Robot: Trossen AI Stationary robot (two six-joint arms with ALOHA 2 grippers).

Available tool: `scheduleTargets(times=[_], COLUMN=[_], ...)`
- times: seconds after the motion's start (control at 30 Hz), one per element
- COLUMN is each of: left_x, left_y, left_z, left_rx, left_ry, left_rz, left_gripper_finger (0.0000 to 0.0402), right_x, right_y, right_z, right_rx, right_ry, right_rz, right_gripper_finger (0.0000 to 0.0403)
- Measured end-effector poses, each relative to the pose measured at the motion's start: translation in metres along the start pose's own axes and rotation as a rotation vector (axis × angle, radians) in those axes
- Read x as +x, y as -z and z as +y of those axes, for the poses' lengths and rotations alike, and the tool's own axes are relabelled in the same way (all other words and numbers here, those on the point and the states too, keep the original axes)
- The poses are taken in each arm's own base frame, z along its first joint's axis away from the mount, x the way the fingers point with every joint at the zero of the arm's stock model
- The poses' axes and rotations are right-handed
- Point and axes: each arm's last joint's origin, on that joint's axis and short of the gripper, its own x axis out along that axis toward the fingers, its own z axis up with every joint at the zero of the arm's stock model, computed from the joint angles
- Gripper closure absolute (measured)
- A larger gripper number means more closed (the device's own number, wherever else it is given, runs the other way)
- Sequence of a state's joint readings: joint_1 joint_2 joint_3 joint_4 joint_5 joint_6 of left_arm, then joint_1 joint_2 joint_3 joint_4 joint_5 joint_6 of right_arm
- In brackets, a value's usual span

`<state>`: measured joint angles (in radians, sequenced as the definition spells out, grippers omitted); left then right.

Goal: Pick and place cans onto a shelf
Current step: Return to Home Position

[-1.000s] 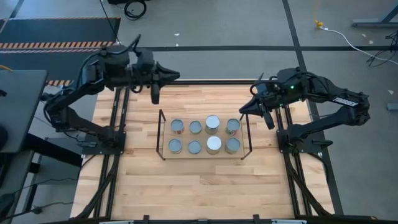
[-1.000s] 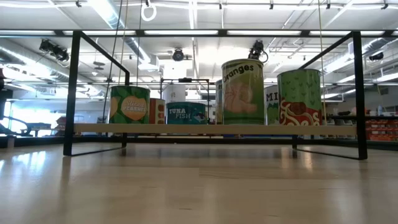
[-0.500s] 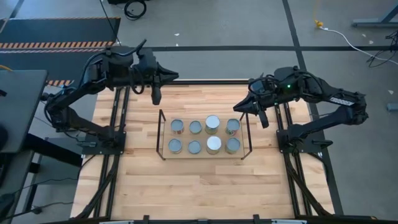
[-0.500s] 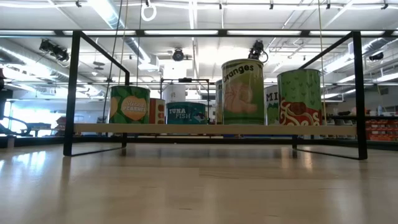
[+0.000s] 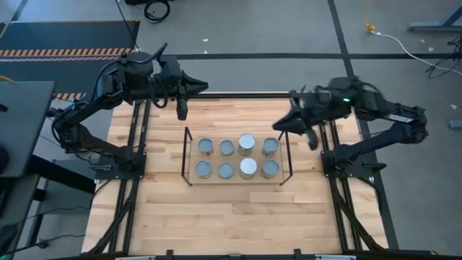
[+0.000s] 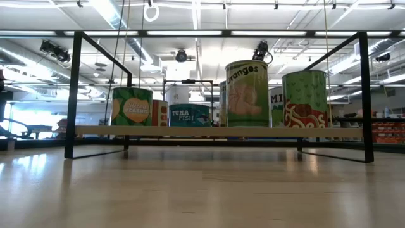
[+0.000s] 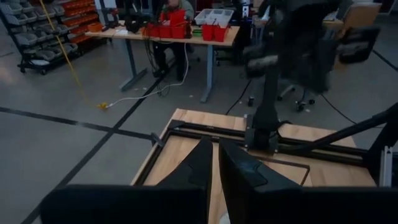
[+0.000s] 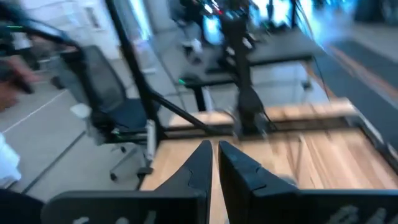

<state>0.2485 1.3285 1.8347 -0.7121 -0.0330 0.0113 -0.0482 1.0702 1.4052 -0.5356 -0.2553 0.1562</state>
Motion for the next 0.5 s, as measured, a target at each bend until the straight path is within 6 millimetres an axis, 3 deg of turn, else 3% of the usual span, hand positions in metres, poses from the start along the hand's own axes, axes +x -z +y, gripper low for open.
scheduleTargets(times=[0.23, 0.5], left_x=[0.000, 0.000], left_y=[0.000, -0.001], left_z=[0.000, 0.000], left_rx=[0.000, 0.000], left_ry=[0.000, 0.000], left_rz=[-0.003, -0.007], left_gripper_finger=[0.0369, 0.0368], right_x=[-0.041, -0.065], right_y=[-0.008, -0.013], right_z=[0.024, 0.032], right_rx=[-0.199, -0.160], right_ry=[-0.056, -0.093], right_rz=[-0.129, -0.213], right_gripper_finger=[0.0369, 0.0369])
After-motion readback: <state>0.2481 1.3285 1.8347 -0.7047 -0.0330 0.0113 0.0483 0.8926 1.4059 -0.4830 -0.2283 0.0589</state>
